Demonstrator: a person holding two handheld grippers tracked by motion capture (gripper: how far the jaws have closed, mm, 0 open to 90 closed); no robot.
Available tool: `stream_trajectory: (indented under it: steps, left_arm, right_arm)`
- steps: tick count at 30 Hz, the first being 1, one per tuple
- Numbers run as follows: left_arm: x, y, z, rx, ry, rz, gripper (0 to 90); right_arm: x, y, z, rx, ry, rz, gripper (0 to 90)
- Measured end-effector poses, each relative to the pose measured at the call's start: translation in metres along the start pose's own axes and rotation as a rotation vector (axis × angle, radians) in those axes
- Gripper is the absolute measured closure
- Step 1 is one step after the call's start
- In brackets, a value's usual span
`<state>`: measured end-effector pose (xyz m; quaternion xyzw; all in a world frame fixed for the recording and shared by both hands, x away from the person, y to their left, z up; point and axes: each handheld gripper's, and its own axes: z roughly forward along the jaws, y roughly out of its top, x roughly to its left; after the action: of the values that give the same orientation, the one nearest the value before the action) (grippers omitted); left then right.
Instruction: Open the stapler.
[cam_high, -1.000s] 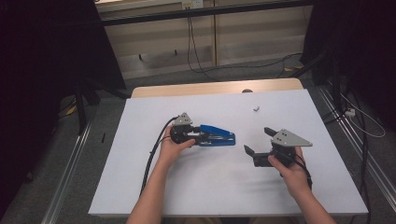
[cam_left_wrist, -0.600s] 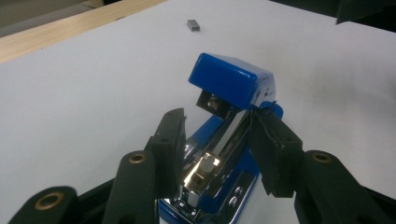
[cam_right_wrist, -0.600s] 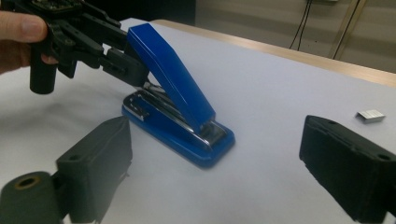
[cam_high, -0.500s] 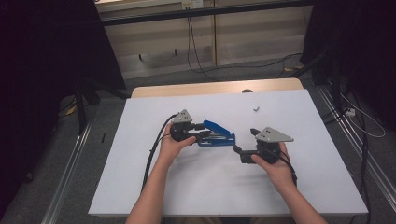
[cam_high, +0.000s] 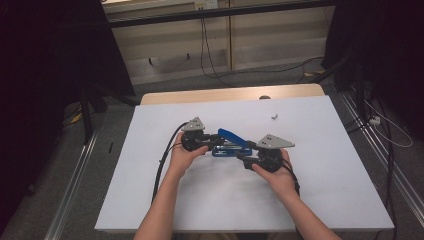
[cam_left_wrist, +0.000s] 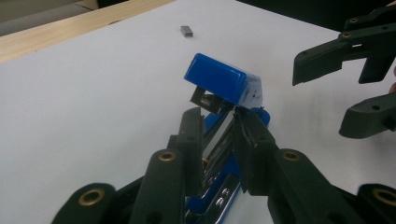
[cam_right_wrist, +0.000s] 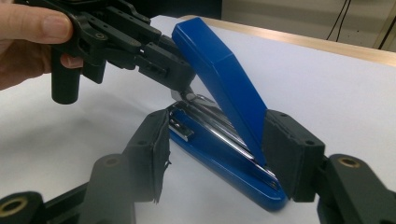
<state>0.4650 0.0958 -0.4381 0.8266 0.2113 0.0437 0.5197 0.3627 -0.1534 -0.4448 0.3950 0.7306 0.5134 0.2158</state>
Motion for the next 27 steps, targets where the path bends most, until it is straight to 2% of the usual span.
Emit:
stream_trajectory:
  steps: [4,6,7,8,11,12,15,17,20,23,27]
  left_arm:
    - [0.000,0.002,-0.002,0.001,0.024,0.012,68.9]
    - [0.001,0.002,-0.004,0.000,0.023,0.011,68.3]
    - [0.001,0.002,-0.004,-0.006,0.023,0.011,69.1]
    - [0.001,0.002,-0.004,-0.011,0.024,0.009,69.1]
    - [0.001,0.003,-0.004,-0.013,0.027,0.004,69.8]
    - [0.001,0.003,-0.004,-0.013,0.028,0.014,70.3]
    - [0.001,0.004,-0.004,-0.016,0.032,0.001,70.4]
    - [0.001,0.004,-0.004,-0.018,0.035,0.006,69.8]
    - [0.001,0.004,-0.005,-0.017,0.035,0.005,69.4]
    - [0.000,0.005,-0.006,-0.016,0.039,0.010,69.4]
    - [-0.001,0.007,-0.009,-0.026,0.037,0.011,69.4]
  right_arm:
    - [0.004,0.002,0.010,0.014,0.021,-0.017,51.1]
    - [0.006,0.002,0.015,0.023,0.040,-0.019,60.5]
    - [0.010,0.003,0.020,0.029,0.052,-0.013,72.6]
    - [0.010,0.003,0.020,0.029,0.052,-0.013,72.6]
    - [0.013,0.004,0.029,0.049,0.055,-0.012,86.5]
    - [0.014,0.005,0.032,0.044,0.053,-0.009,89.2]
    - [0.017,0.007,0.040,0.046,0.035,0.009,90.0]
    - [0.019,0.009,0.045,0.045,0.022,0.034,90.0]
    - [0.020,0.011,0.053,0.062,-0.003,0.023,90.0]
    - [0.019,0.011,0.057,0.060,-0.017,0.036,90.0]
    - [0.019,0.008,0.062,0.061,-0.008,0.048,90.0]
